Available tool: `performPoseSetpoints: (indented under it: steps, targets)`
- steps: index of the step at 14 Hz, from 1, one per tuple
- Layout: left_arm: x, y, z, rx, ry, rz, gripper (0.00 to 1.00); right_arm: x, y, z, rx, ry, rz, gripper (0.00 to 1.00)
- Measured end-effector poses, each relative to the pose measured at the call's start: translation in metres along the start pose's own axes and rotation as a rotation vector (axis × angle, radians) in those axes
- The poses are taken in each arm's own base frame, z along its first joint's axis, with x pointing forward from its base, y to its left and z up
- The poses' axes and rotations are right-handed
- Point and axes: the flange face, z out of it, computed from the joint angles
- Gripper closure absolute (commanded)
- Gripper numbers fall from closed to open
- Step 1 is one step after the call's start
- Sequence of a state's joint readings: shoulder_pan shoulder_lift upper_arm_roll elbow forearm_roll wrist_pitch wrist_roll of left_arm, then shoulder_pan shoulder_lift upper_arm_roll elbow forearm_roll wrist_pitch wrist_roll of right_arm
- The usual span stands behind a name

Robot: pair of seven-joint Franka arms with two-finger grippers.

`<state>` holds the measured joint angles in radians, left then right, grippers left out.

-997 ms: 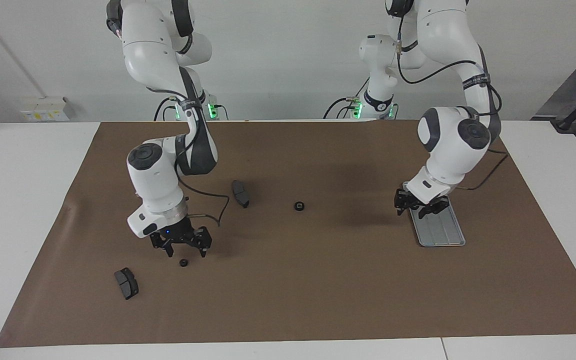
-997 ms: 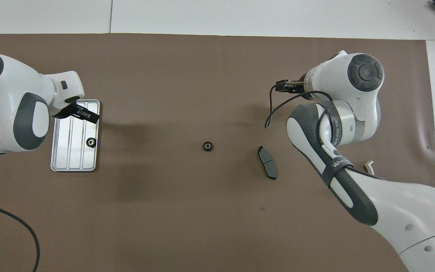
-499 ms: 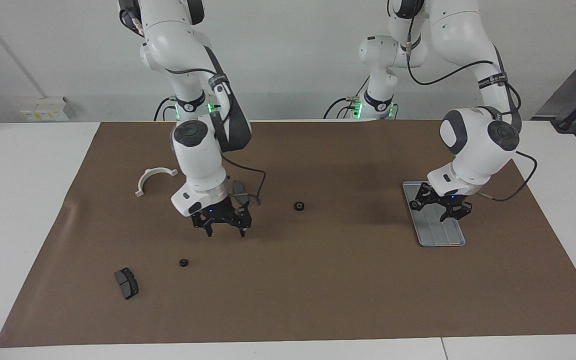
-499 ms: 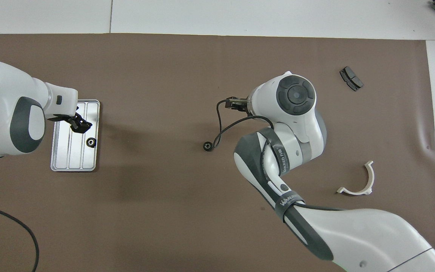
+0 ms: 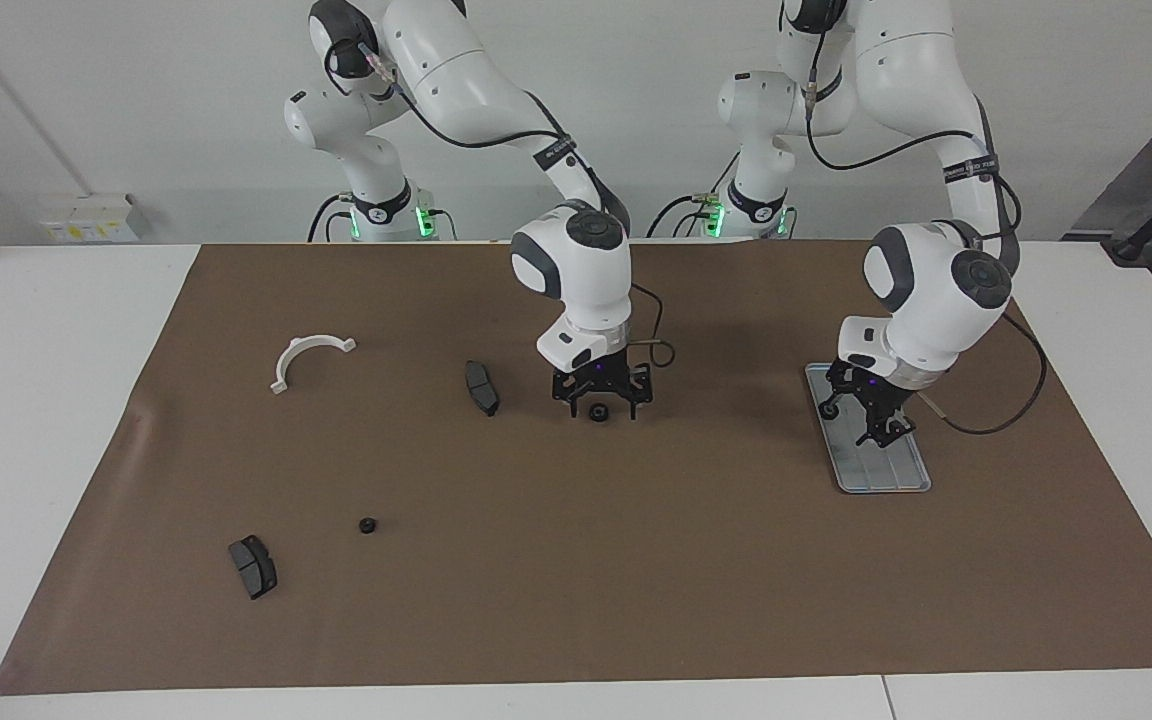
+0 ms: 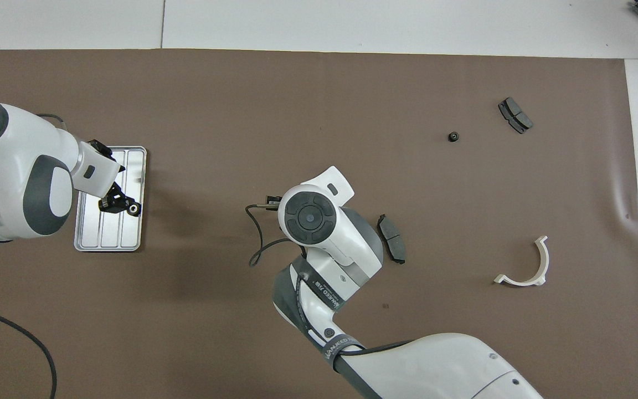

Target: Place bearing gear from tray to pile

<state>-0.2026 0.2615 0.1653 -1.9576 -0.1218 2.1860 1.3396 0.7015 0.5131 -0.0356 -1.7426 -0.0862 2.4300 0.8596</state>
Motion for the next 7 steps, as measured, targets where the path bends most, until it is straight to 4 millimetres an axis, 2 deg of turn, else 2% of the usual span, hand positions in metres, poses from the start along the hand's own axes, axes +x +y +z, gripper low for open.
performPoseSetpoints:
  steps: [2, 6, 7]
  targets:
    - [-0.002, 0.003, 0.004, -0.011, -0.003, 0.065, 0.2, -0.008, 0.004, 0.009, -0.015, -0.012, -0.008, 0.0]
    - [-0.008, 0.012, 0.013, -0.034, -0.017, 0.186, 0.19, -0.01, 0.007, 0.014, -0.027, -0.016, -0.014, 0.0]
    - [-0.009, 0.014, 0.014, -0.037, -0.025, 0.207, 0.19, -0.01, 0.007, 0.014, -0.027, -0.016, -0.014, 0.06]
